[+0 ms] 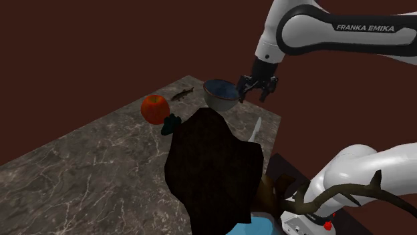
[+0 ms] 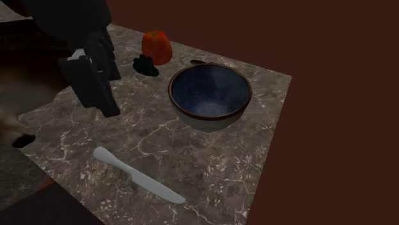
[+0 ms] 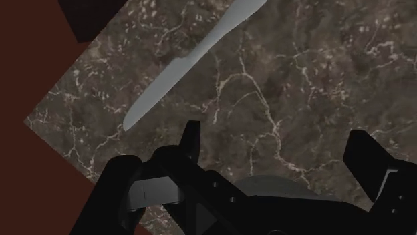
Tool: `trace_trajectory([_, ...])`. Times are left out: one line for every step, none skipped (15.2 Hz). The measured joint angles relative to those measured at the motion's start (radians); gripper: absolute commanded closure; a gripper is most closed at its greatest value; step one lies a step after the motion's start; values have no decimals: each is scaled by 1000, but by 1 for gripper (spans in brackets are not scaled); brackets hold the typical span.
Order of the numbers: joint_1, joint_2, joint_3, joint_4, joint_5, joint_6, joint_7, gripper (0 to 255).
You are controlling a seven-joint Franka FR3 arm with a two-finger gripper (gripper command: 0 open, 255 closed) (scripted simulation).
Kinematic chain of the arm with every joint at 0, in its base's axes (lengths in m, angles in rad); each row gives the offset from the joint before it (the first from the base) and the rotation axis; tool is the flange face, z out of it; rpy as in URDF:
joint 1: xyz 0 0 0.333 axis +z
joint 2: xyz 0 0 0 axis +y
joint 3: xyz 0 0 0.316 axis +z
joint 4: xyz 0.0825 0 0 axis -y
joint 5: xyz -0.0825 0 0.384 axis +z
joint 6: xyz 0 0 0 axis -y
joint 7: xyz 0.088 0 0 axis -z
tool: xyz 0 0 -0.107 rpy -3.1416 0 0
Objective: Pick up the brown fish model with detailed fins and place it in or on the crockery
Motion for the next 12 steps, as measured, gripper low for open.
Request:
trace_trajectory([-5, 38, 19, 21, 7, 18, 46, 0])
trace_trajectory([-10, 72, 37, 42, 12, 31, 92, 0])
trace_trajectory([-16, 112, 56, 63, 16, 51, 139, 0])
trace_trajectory([-22, 145, 70, 86, 17, 61, 183, 0])
trace_trajectory([-25, 183, 90, 113, 18, 73, 232, 0])
trace_trajectory([-30, 215, 103, 130, 17, 87, 276, 0])
trace_trajectory([-36, 256, 116, 162, 13, 98, 321, 0])
trace_trajectory([-42, 298, 127, 196, 6, 105, 365, 0])
trace_trajectory([-46, 344, 141, 232, -2, 115, 414, 0])
trace_trajectory([-49, 385, 151, 264, -11, 123, 460, 0])
trace_trajectory([-50, 428, 161, 300, -21, 129, 508, 0])
trace_trajectory([-49, 467, 171, 337, -31, 130, 558, 0])
